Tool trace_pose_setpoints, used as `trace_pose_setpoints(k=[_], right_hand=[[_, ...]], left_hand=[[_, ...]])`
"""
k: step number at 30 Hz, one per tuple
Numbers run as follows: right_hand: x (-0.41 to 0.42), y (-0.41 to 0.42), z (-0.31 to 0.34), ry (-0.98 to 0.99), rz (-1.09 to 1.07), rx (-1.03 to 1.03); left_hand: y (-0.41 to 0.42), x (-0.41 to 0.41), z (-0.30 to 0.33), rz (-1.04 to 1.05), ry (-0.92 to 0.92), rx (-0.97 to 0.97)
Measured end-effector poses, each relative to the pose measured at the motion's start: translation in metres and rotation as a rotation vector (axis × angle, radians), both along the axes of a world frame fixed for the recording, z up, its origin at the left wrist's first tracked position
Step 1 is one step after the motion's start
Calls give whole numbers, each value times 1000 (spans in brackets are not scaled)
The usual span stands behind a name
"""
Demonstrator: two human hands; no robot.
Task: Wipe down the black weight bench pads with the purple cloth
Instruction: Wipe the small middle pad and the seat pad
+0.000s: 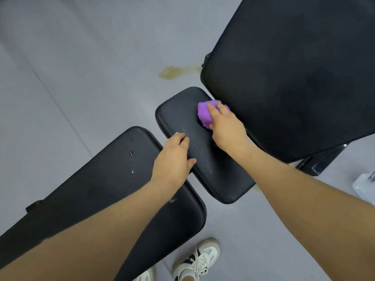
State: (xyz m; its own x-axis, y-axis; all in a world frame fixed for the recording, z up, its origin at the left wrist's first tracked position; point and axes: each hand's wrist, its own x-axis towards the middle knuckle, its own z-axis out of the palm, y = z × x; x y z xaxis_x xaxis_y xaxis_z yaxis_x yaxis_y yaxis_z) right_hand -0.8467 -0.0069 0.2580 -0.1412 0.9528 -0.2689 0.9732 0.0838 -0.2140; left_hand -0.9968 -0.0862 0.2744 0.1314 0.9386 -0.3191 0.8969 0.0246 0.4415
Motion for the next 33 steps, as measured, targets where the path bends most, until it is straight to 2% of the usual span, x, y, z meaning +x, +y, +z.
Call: trace_pose_setpoints(k=[3,6,11,13,19,22,28,33], right_hand=[[6,4,-3,59,29,30],[36,-36,-4,148,-9,52],[75,-103,4,71,-94,-56],[70,-93,2,23,-80,-68],[10,-13,-3,62,-62,58],[21,-23,-4,123,-69,75],[78,-127,-3,193,-334,33],[65,-110,-6,136,-410,56]], left_hand=[[-2,6,-4,2,41,32],[-3,10,-3,-3,86,11],[-3,17,3,-7,153,-32],[-2,19,4,-9,169,-34],[0,21,-1,17,181,-23],[0,21,-2,12,203,-28],[0,22,-2,36,176,-14],[1,20,-7,43,142,7]])
